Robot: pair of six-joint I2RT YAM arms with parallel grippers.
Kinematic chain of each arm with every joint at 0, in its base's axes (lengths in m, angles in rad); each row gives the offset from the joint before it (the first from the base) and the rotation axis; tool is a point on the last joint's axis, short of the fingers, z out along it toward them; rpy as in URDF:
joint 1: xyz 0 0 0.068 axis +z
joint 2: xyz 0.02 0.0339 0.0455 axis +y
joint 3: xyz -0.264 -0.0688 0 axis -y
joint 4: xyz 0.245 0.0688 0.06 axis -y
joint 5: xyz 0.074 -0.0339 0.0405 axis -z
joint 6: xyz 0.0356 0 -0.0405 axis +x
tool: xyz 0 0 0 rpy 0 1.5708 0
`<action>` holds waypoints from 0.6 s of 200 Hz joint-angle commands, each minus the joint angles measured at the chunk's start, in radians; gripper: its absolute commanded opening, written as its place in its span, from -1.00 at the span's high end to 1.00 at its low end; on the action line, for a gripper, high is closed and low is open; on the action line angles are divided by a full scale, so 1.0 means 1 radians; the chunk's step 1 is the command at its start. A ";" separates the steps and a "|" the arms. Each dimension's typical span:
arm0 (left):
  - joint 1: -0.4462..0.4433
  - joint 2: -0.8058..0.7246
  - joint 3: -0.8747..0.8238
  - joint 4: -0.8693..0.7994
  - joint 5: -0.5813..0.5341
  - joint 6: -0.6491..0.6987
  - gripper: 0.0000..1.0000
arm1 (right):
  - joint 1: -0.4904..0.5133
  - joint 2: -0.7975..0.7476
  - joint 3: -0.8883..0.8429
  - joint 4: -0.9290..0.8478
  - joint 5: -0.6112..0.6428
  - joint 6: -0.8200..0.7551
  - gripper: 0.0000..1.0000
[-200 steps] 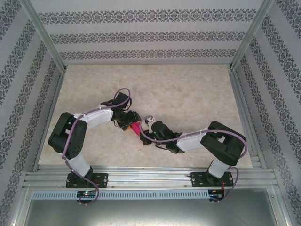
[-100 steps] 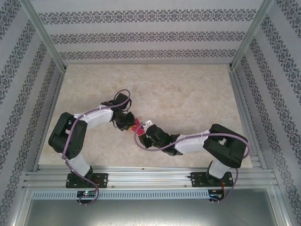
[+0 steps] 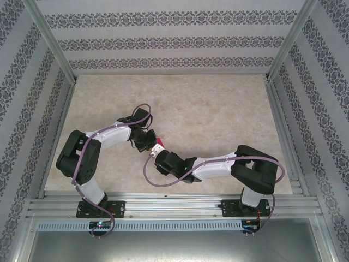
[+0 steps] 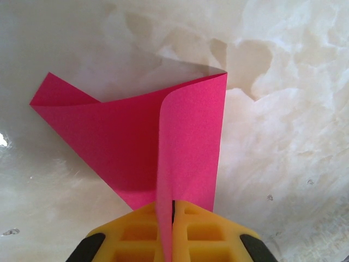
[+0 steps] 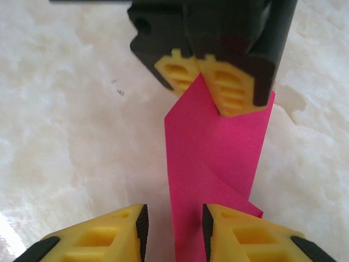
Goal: Fold a paper plane with a square sheet of paper (pick it up from the middle)
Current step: Fold the wing for the fifth time at the center of the table.
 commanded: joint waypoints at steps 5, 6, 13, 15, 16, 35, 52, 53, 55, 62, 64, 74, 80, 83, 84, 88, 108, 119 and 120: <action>-0.002 -0.006 0.038 -0.036 0.023 0.018 0.92 | 0.026 0.040 0.034 -0.077 0.102 -0.053 0.26; -0.003 -0.006 0.038 -0.036 0.022 0.018 0.92 | 0.026 0.041 0.034 -0.080 0.105 -0.052 0.26; -0.002 -0.006 0.039 -0.036 0.023 0.019 0.92 | 0.029 0.046 0.037 -0.088 0.121 -0.051 0.27; -0.002 -0.006 0.038 -0.038 0.023 0.019 0.92 | 0.029 0.046 0.036 -0.088 0.124 -0.051 0.27; -0.002 -0.006 0.038 -0.038 0.023 0.019 0.92 | 0.029 0.046 0.036 -0.088 0.124 -0.051 0.27; -0.003 -0.007 0.038 -0.041 0.023 0.022 0.93 | 0.029 0.039 0.027 -0.074 0.131 -0.045 0.34; -0.003 -0.008 0.036 -0.041 0.020 0.024 0.93 | 0.030 0.030 0.017 -0.061 0.133 -0.032 0.38; -0.003 -0.008 0.035 -0.041 0.020 0.024 0.93 | 0.030 0.030 0.016 -0.060 0.133 -0.032 0.38; -0.003 -0.008 0.036 -0.041 0.019 0.024 0.93 | 0.030 0.029 0.016 -0.059 0.132 -0.032 0.39; -0.003 -0.007 0.036 -0.041 0.020 0.022 0.93 | 0.030 0.027 0.014 -0.055 0.125 -0.029 0.41; -0.002 -0.008 0.036 -0.041 0.020 0.022 0.93 | 0.030 0.027 0.014 -0.055 0.122 -0.028 0.41; -0.002 -0.006 0.036 -0.041 0.021 0.024 0.93 | 0.030 0.024 0.014 -0.054 0.116 -0.018 0.41; -0.002 -0.006 0.035 -0.041 0.022 0.024 0.93 | 0.030 0.023 0.014 -0.053 0.109 -0.012 0.42; -0.002 -0.006 0.036 -0.041 0.021 0.024 0.93 | 0.030 0.022 0.012 -0.051 0.107 -0.009 0.42; -0.002 -0.006 0.036 -0.042 0.020 0.024 0.93 | 0.030 0.021 0.012 -0.051 0.106 -0.008 0.42; -0.002 -0.006 0.036 -0.042 0.019 0.025 0.93 | 0.030 0.021 0.011 -0.048 0.105 -0.005 0.44; -0.002 -0.006 0.037 -0.047 0.014 0.027 0.93 | 0.030 0.019 0.005 -0.041 0.105 0.022 0.62; -0.002 -0.006 0.034 -0.047 0.016 0.028 0.93 | 0.027 0.019 0.002 -0.035 0.102 0.038 0.76; -0.002 -0.006 0.034 -0.047 0.016 0.028 0.93 | 0.027 0.019 0.002 -0.035 0.102 0.038 0.76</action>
